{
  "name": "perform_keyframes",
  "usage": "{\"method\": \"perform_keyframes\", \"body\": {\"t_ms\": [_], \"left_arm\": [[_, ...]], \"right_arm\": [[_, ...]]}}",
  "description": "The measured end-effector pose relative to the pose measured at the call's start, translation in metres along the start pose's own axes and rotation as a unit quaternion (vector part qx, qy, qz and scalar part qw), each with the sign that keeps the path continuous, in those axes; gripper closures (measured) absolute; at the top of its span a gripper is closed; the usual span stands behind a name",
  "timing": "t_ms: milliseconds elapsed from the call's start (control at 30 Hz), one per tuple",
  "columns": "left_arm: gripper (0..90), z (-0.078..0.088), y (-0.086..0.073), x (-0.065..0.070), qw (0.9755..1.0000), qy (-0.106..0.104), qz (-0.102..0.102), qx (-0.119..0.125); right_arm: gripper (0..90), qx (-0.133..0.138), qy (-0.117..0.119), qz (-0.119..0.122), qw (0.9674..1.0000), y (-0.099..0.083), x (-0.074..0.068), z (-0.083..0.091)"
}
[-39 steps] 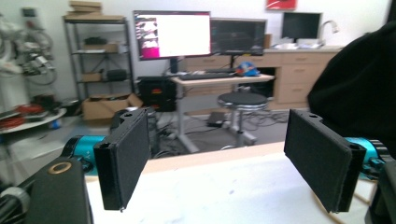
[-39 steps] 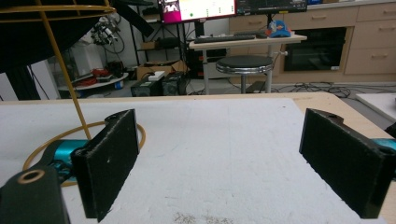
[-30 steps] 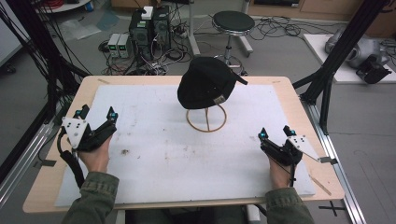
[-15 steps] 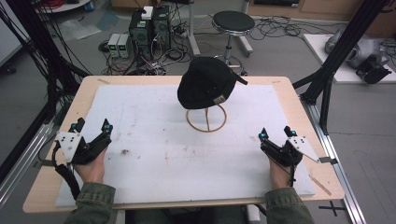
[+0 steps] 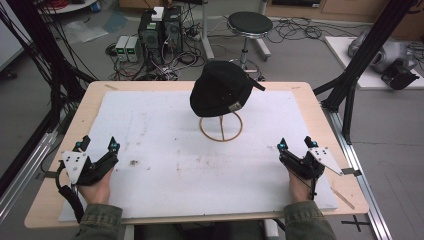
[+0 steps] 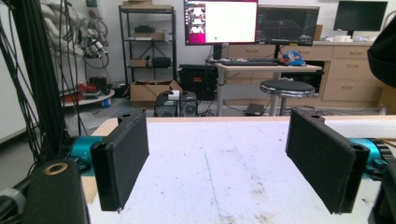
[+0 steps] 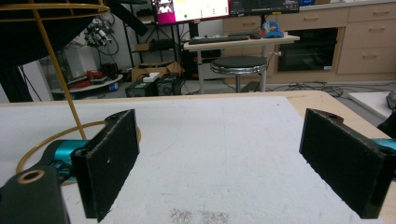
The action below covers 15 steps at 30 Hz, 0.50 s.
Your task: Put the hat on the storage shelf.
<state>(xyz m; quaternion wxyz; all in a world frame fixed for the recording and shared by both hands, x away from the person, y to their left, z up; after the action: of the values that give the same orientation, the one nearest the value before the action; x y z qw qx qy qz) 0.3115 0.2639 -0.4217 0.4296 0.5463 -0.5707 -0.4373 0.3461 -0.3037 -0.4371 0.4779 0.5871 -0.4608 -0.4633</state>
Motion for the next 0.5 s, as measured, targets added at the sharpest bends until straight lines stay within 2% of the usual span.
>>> {"method": "perform_keyframes", "body": {"t_ms": [133, 500], "left_arm": [[21.5, 0.0011, 0.0007, 0.0038, 0.9999, -0.011, -0.010, 0.003], [21.3, -0.0013, -0.0063, 0.0043, 0.9998, -0.018, -0.010, -0.009]], "right_arm": [[11.2, 0.000, 0.000, 0.002, 1.0000, -0.0003, -0.0001, 0.0001], [11.2, -0.001, 0.005, 0.003, 1.0000, -0.0011, -0.0005, -0.0009]]}}
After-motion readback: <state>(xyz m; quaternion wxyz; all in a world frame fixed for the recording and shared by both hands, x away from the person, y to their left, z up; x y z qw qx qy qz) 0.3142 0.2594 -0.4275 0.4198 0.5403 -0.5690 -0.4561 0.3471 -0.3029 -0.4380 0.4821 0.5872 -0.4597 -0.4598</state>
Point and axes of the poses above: each handheld gripper's, and its own axes: z roughly backward along the jaws, y roughly out of its top, x roughly to its right, the point moved 5 cm from there along -z, roughly forward along the jaws, and after that the axes turned 12 degrees about x, right-handed, at the moved point
